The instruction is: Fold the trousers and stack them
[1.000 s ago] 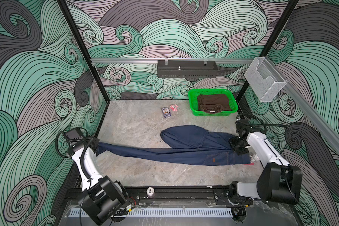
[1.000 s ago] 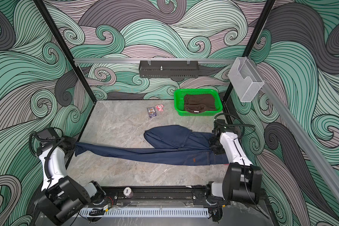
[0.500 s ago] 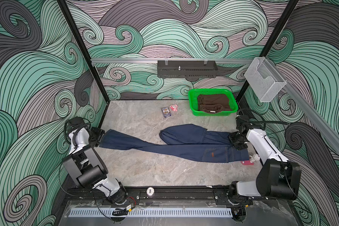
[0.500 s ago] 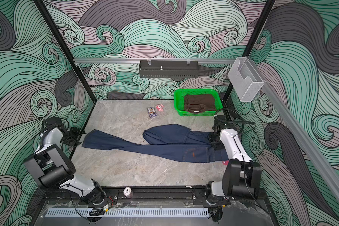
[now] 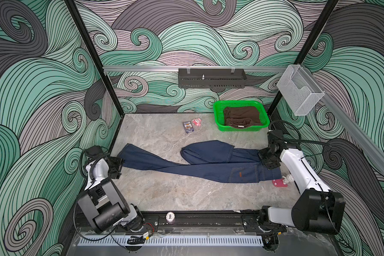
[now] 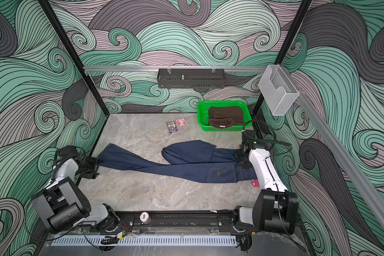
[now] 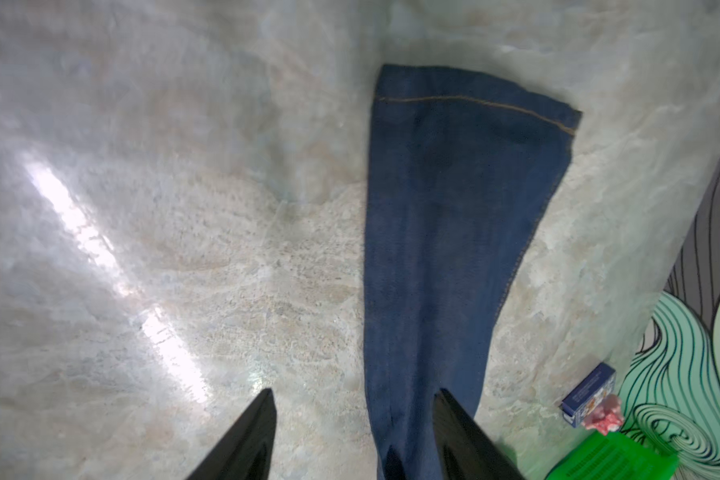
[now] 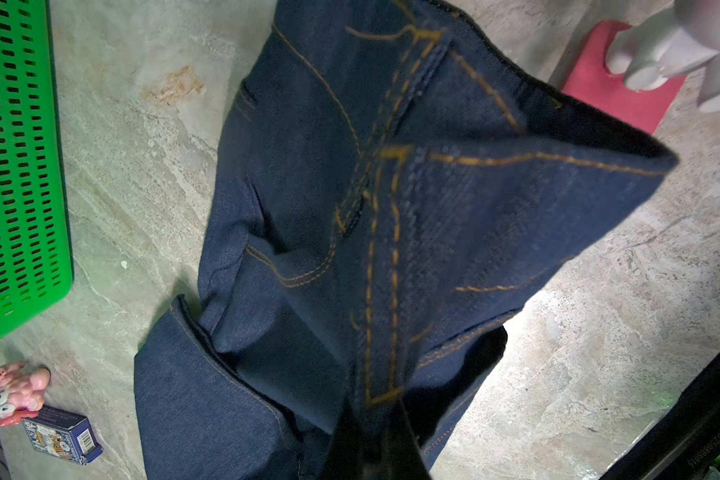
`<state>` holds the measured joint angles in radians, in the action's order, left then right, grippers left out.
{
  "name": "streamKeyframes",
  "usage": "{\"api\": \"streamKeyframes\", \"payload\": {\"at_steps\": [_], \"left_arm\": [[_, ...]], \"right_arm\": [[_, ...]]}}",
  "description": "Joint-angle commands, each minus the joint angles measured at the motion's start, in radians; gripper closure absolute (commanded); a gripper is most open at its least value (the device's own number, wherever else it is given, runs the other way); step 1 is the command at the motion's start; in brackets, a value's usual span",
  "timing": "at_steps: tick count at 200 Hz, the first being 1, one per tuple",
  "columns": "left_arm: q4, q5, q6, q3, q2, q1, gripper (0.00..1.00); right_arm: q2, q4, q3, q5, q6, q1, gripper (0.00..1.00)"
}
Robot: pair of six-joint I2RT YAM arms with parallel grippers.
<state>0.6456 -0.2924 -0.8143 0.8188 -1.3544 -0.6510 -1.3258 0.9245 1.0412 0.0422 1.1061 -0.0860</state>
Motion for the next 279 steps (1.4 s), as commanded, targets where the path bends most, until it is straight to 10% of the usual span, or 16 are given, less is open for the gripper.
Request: {"api": "streamKeyframes", "payload": {"at_steps": [1, 104, 165, 200, 279], "left_arm": [[-0.119, 0.016, -0.158, -0.021, -0.041, 0.005, 0.38], [-0.164, 0.178, -0.282, 0.104, -0.386, 0.159, 0.37], [-0.091, 0.307, -0.264, 0.226, -0.522, 0.261, 0.67], [-0.068, 0.341, -0.253, 0.257, -0.515, 0.274, 1.00], [-0.015, 0.300, -0.214, 0.362, -0.277, 0.244, 1.00]], "right_arm": [[0.016, -0.005, 0.001, -0.018, -0.023, 0.008, 0.93], [0.039, -0.044, 0.001, -0.037, -0.014, 0.015, 0.92], [0.070, -0.070, -0.011, -0.049, -0.002, 0.015, 0.92], [0.085, -0.084, -0.009, -0.051, -0.004, 0.014, 0.92], [0.139, -0.081, -0.019, -0.053, -0.044, -0.005, 0.92]]}}
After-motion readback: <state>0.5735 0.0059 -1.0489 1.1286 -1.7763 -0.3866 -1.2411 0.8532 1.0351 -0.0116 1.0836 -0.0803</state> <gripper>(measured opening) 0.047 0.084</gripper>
